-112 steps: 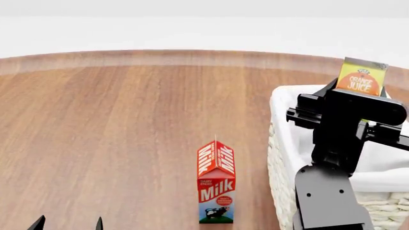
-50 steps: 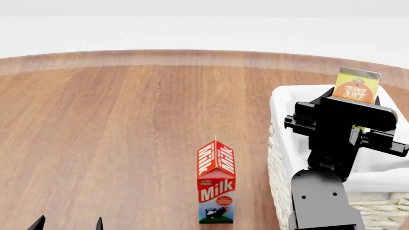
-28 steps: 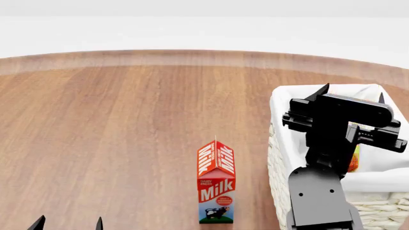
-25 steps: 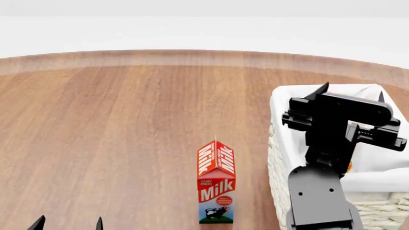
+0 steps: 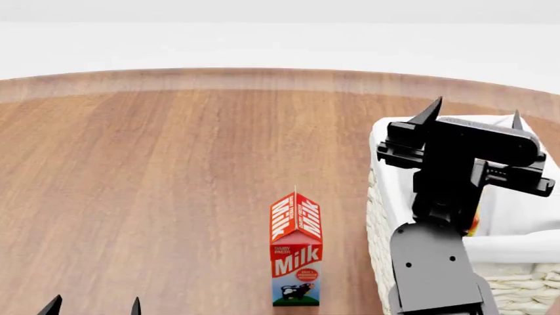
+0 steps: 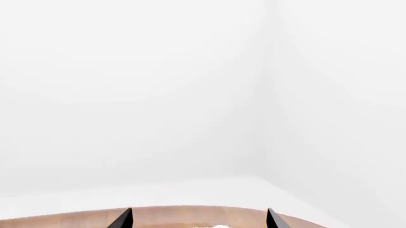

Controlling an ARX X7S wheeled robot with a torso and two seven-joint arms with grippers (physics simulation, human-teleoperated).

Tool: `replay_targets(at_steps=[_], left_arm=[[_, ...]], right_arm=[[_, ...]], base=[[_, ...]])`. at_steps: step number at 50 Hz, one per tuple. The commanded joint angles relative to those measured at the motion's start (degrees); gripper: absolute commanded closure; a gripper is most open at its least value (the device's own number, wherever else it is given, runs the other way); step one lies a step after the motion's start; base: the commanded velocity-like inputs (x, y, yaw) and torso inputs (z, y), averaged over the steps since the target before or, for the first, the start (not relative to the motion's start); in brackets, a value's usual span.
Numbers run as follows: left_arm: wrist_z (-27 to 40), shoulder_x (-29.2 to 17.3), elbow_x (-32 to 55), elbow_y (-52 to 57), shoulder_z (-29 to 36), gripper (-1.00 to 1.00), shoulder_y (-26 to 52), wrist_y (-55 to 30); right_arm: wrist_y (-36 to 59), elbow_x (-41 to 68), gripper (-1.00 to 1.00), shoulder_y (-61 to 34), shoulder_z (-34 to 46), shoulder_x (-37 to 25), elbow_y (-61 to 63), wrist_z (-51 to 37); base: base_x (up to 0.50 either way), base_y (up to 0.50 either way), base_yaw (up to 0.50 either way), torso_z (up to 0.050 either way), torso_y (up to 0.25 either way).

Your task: Pick up the orange juice, and put it in the basket.

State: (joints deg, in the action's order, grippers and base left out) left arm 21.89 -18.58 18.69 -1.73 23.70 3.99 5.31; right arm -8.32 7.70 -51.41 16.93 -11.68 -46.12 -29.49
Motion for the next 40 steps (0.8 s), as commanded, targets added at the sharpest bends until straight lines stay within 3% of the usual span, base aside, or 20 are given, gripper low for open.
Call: replay_targets(at_steps=[1, 23, 40], left_arm=[[0.1, -0.08, 0.09, -0.02, 0.13, -1.0, 0.04, 0.05], [0.29, -0.24, 0.25, -0.05, 0.37, -1.0, 0.12, 0.14], [0.44, -0.36, 0.37, -0.07, 0.55, -1.0, 0.17, 0.22]], right_arm=[[3.51, 1.65, -1.0, 3.97, -0.21, -1.52, 11.96, 0.74], [11.84, 6.03, -1.0, 13.78, -0.29, -6.73, 42.37, 1.0], [12.85, 7.22, -1.0, 17.93, 0.7, -7.9, 52.21, 0.89]], base=[[0.0, 0.0, 0.0, 0.0, 0.0], [0.0, 0.0, 0.0, 0.0, 0.0], [0.0, 0.0, 0.0, 0.0, 0.0]])
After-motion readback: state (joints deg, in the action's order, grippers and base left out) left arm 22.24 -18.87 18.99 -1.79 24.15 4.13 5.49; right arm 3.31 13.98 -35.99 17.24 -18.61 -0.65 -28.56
